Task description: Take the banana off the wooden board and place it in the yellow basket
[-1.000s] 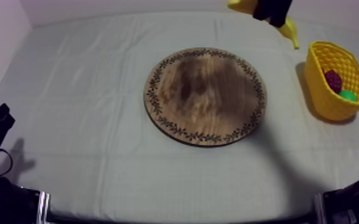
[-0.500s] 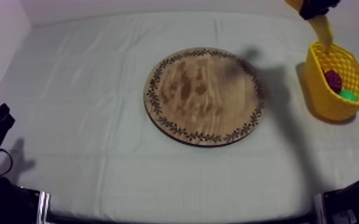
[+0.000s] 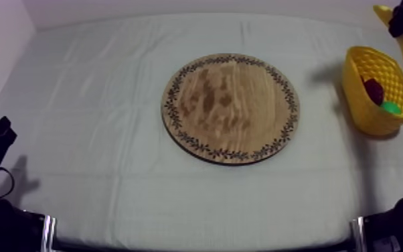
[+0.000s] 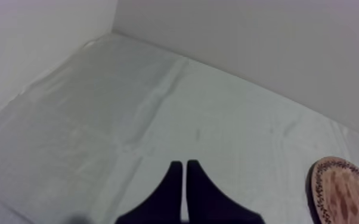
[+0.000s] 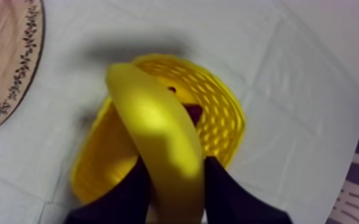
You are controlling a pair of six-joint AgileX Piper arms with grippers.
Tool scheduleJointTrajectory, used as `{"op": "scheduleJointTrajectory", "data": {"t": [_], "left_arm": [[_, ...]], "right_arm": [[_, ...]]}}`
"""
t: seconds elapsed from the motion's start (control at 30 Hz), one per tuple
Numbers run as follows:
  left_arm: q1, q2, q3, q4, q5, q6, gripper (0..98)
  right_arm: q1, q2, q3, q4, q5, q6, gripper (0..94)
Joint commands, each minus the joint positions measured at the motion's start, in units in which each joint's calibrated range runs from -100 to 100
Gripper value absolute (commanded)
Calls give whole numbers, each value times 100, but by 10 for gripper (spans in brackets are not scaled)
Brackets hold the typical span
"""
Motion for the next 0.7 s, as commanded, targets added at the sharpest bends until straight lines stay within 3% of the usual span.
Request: {"op": "scheduleJointTrajectory", "data": {"t": [0.0, 0.67], "left_arm": [[-2, 2, 3, -1, -1, 1, 1], [-2, 2, 3, -1, -1, 1, 1]], "right_arm": [[148, 13, 55, 17, -36, 11, 263], [466, 1114, 819, 25, -820, -166, 293]]}}
